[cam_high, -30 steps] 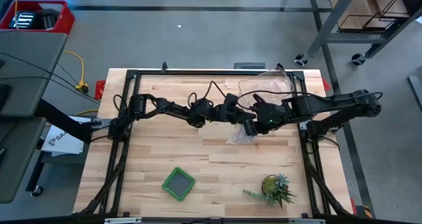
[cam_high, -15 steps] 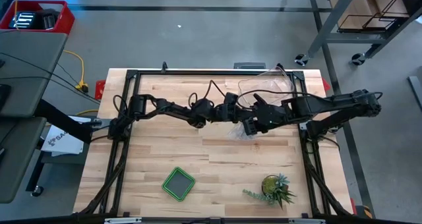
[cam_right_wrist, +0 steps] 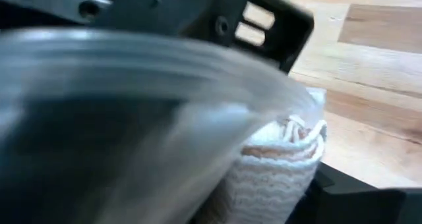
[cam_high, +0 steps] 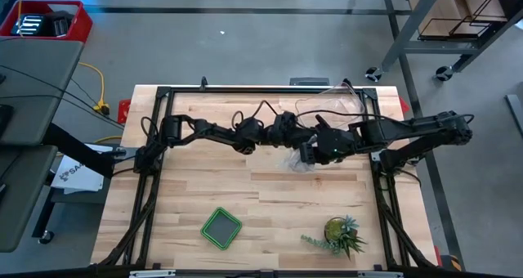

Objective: Roll bandage
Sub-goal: Put the rolled white bandage into the transparent zip bag

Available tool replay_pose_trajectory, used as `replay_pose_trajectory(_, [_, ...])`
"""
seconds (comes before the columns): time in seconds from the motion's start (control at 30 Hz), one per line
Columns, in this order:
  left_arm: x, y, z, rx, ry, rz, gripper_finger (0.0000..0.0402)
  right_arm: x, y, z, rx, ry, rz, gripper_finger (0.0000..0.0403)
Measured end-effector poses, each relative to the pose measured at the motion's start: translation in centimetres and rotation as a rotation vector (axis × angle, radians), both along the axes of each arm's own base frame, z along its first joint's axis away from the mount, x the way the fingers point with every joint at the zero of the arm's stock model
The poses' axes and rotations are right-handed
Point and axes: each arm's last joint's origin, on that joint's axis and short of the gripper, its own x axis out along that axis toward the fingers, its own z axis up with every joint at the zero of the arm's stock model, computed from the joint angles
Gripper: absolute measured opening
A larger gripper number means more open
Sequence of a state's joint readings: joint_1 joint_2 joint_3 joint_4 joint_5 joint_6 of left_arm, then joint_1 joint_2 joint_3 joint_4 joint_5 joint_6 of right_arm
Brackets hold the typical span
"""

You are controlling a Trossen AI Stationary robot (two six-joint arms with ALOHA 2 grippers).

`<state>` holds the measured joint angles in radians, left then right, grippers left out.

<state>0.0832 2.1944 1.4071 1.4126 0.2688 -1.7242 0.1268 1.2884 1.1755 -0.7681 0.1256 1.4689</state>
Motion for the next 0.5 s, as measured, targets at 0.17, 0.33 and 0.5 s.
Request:
replay_pose_trajectory(0.17, [-0.11,0.00,0.08,-0.176,0.045,-0.179,0.0159,0.23,0.12,0.28,0.014,-0.035,0.024,0.0147])
replay_pose_trajectory(0.33, [-0.36,-0.07,0.37,-0.281,0.046,-0.292,0.0159,0.33,0.27,0.47,0.010,-0.050,0.100,0.0147])
replay_pose_trajectory(0.5, [-0.15,0.03,0.11,-0.274,0.075,-0.272,0.0159,0.41,0.20,0.45,-0.032,-0.060,0.081,0.0147])
